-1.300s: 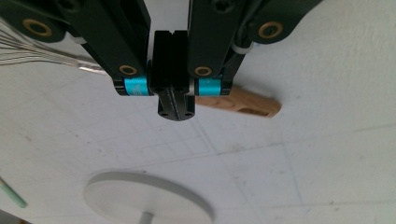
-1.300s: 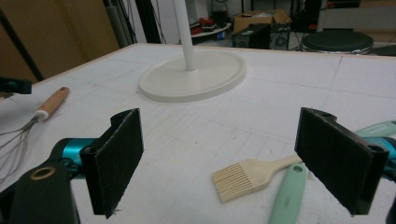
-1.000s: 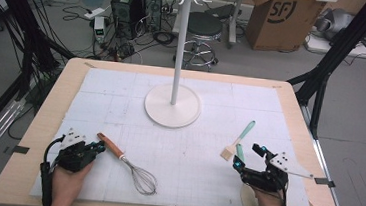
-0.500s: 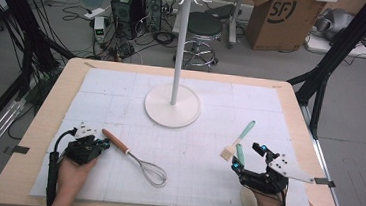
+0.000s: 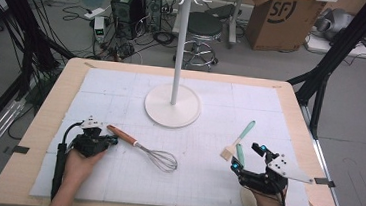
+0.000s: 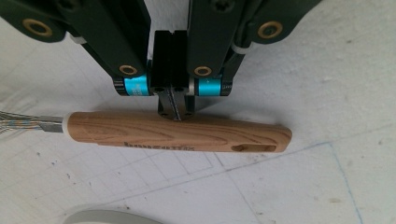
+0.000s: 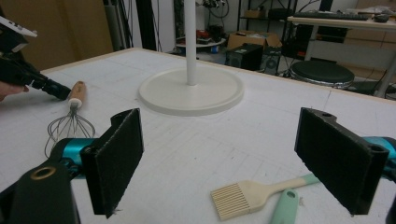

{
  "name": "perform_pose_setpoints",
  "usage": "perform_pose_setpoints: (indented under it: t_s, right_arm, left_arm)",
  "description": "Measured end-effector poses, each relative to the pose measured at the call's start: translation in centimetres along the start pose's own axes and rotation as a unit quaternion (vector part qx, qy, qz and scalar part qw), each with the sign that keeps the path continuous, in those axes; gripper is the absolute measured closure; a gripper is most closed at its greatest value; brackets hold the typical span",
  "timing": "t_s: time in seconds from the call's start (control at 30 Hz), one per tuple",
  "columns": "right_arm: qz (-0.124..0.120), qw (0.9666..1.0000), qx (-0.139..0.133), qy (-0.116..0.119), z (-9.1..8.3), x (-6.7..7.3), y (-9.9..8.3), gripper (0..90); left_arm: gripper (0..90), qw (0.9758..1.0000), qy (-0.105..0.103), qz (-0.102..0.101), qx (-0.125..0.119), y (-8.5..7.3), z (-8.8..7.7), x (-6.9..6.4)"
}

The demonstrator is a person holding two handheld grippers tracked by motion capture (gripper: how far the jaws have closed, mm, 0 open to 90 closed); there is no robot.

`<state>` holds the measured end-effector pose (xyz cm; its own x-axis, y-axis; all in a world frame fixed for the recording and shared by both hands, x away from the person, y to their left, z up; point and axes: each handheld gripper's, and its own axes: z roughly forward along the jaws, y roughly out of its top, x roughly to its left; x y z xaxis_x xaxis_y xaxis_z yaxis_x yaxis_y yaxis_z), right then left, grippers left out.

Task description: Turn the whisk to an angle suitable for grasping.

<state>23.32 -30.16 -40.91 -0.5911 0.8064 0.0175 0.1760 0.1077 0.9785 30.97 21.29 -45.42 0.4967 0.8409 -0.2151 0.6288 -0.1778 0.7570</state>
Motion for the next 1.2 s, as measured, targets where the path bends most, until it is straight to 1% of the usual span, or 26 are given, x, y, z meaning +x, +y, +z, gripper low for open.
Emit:
perform_pose_setpoints:
  t_s: [0.1, 0.13, 0.2, 0.27, 0.3, 0.33, 0.4, 0.43, 0.47, 0.5, 0.53, 0.67, 0.7, 0.8, 0.83, 0.87, 0.9, 0.93, 0.97, 1.0, 1.03, 1.07, 1.1, 1.13, 1.17, 1.2]
  right_arm:
    - [0.001, 1.0000, 0.002, 0.000, 0.0, 0.0, 0.0, 14.7]
    - [0.000, 1.0000, 0.002, -0.001, 0.0, 0.0, -0.1, 14.7]
    - [-0.001, 1.0000, 0.004, 0.000, 0.1, 0.0, -0.1, 14.7]
    - [-0.001, 1.0000, 0.005, 0.001, 0.1, 0.0, -0.1, 14.7]
    - [-0.001, 1.0000, 0.005, 0.001, 0.1, 0.1, -0.1, 14.7]
    - [-0.002, 1.0000, 0.004, 0.001, 0.1, 0.1, -0.1, 14.7]
    - [-0.003, 1.0000, 0.005, 0.003, 0.1, 0.1, -0.1, 14.8]
    - [-0.001, 1.0000, 0.007, 0.002, 0.1, 0.1, -0.2, 14.8]
    - [-0.003, 1.0000, 0.007, 0.002, 0.2, 0.1, -0.2, 14.8]
    - [-0.003, 0.9999, 0.009, 0.004, 0.3, 0.1, -0.3, 14.8]
    - [-0.002, 0.9999, 0.011, 0.004, 0.3, 0.1, -0.3, 14.7]
    - [-0.002, 0.9999, 0.012, 0.008, 0.5, 0.2, -0.3, 14.7]
    - [-0.004, 0.9999, 0.012, 0.009, 0.5, 0.2, -0.3, 14.8]
    - [0.000, 0.9999, 0.011, 0.007, 0.4, 0.3, -0.3, 14.8]
    - [0.001, 0.9999, 0.011, 0.007, 0.4, 0.3, -0.3, 14.8]
    - [-0.002, 0.9999, 0.011, 0.007, 0.4, 0.2, -0.3, 14.7]
    - [-0.001, 0.9999, 0.010, 0.007, 0.4, 0.2, -0.3, 14.8]
    - [0.000, 0.9999, 0.010, 0.006, 0.4, 0.1, -0.3, 14.7]
    - [0.000, 0.9999, 0.011, 0.007, 0.4, 0.1, -0.3, 14.7]
    - [0.001, 0.9999, 0.011, 0.007, 0.4, 0.2, -0.3, 14.8]
    - [0.000, 0.9999, 0.012, 0.007, 0.4, 0.2, -0.4, 14.8]
    - [0.000, 0.9999, 0.012, 0.007, 0.4, 0.2, -0.4, 14.8]
    - [-0.001, 0.9999, 0.013, 0.006, 0.5, 0.3, -0.4, 14.8]
    - [-0.002, 0.9999, 0.012, 0.006, 0.4, 0.3, -0.4, 14.7]
    - [-0.001, 0.9999, 0.011, 0.007, 0.4, 0.3, -0.3, 14.8]
    - [-0.001, 0.9999, 0.011, 0.007, 0.3, 0.3, -0.3, 14.8]
  left_arm:
    - [90.0, 0.9999, -0.012, -0.005, 0.003, 0.3, 0.3, 0.2]
    - [90.0, 0.9999, -0.015, 0.000, 0.006, 0.5, 0.5, 0.2]
    - [90.0, 0.9999, -0.015, 0.001, 0.006, 0.6, 0.6, 0.2]
    - [90.0, 0.9998, -0.017, 0.005, 0.010, 1.1, 1.2, 0.0]
    - [90.0, 0.9998, -0.018, 0.005, 0.007, 1.5, 1.9, -0.3]
    - [90.0, 0.9998, -0.019, 0.002, 0.005, 1.6, 2.2, -0.3]
    - [90.0, 0.9999, -0.013, -0.002, 0.000, 1.8, 2.4, -0.2]
    - [90.0, 0.9999, -0.013, -0.002, 0.000, 1.8, 2.4, -0.2]
    - [90.0, 0.9998, -0.012, -0.015, -0.005, 1.9, 2.4, -0.1]
    - [90.0, 0.9998, -0.012, -0.015, -0.005, 1.9, 2.4, -0.1]
    - [90.0, 0.9996, -0.016, -0.019, -0.009, 1.9, 2.4, -0.1]
    - [90.0, 0.9988, -0.021, -0.039, -0.021, 2.0, 2.6, -0.4]
    - [90.0, 0.9989, -0.021, -0.037, -0.021, 2.0, 2.6, -0.4]
    - [90.0, 0.9997, -0.011, -0.021, -0.007, 1.9, 2.4, -0.6]
    - [90.0, 0.9998, -0.007, -0.017, -0.008, 1.9, 2.1, -0.8]
    - [90.0, 0.9998, -0.006, -0.012, -0.016, 2.0, 1.8, -1.0]
    - [90.0, 0.9994, -0.012, -0.012, -0.031, 2.1, 1.4, -1.3]
    - [90.0, 0.9984, -0.024, -0.018, -0.048, 2.3, 1.0, -1.7]
    - [90.0, 0.9980, -0.027, -0.018, -0.054, 2.5, 0.9, -2.1]
    - [90.0, 0.9983, -0.027, -0.003, -0.052, 2.9, 1.1, -3.0]
    - [90.0, 0.9983, -0.030, 0.006, -0.049, 3.2, 1.3, -3.6]
    - [90.0, 0.9983, -0.030, 0.006, -0.049, 3.2, 1.3, -3.6]
    - [90.0, 0.9982, -0.037, 0.015, -0.045, 3.8, 1.8, -4.7]
    - [90.0, 0.9983, -0.036, 0.023, -0.039, 4.2, 2.3, -5.6]
    - [90.0, 0.9982, -0.039, 0.032, -0.033, 4.9, 3.1, -6.7]
    - [90.0, 0.9982, -0.039, 0.032, -0.033, 4.9, 3.1, -6.7]
